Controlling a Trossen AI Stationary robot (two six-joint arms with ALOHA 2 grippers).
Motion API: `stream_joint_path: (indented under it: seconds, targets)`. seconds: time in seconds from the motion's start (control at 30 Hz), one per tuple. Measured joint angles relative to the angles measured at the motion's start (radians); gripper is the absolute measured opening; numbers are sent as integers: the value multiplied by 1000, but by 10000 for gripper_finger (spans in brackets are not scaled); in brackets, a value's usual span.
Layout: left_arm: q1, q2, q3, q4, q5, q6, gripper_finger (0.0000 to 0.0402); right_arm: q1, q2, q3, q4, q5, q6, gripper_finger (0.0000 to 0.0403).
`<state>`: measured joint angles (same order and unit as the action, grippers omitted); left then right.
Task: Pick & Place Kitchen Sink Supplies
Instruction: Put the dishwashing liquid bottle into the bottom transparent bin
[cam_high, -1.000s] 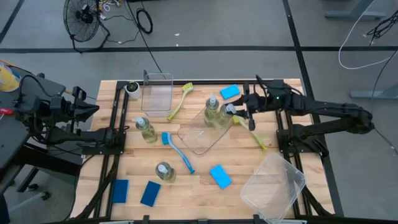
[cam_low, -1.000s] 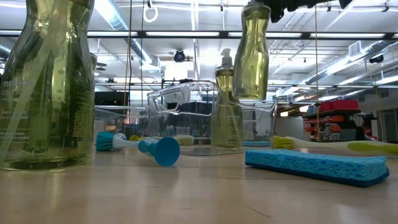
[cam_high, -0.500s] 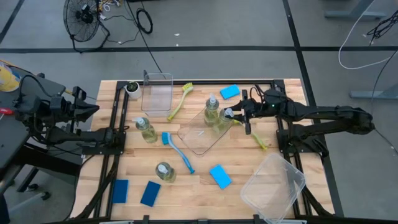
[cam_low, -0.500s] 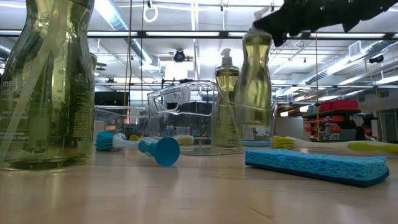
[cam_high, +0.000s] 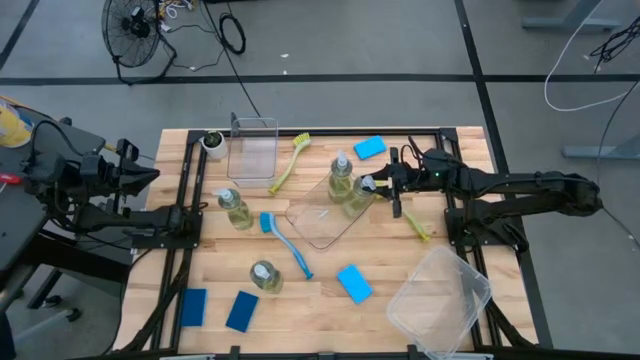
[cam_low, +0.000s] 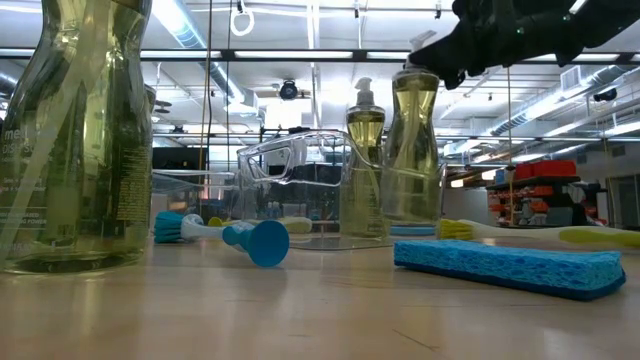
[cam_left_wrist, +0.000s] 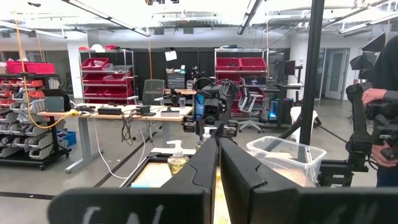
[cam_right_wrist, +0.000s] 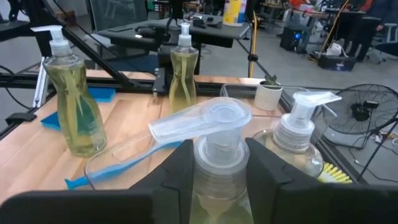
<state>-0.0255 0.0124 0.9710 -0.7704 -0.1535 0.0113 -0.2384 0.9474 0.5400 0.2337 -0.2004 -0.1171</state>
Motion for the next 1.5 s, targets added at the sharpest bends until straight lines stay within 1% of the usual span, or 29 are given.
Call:
stream_joint_path:
  seconds: [0.17, 0.63, 1.0, 1.17, 1.5]
  targets:
    - [0, 0, 0, 0, 0, 0, 26, -14, 0, 0, -20, 3, -7, 111]
    - [0, 0, 0, 0, 0, 0, 25, -18, 53, -1, -25, 1, -22, 117]
    - [0, 0, 0, 0, 0, 0, 25, -19, 52, 2, -16, 5, -22, 172]
    - [0, 0, 0, 0, 0, 0, 25, -18, 52, 2, -20, 4, 10, 194]
    - [0, 0, 0, 0, 0, 0, 25, -18, 45, 2, -52, 1, 50, 268]
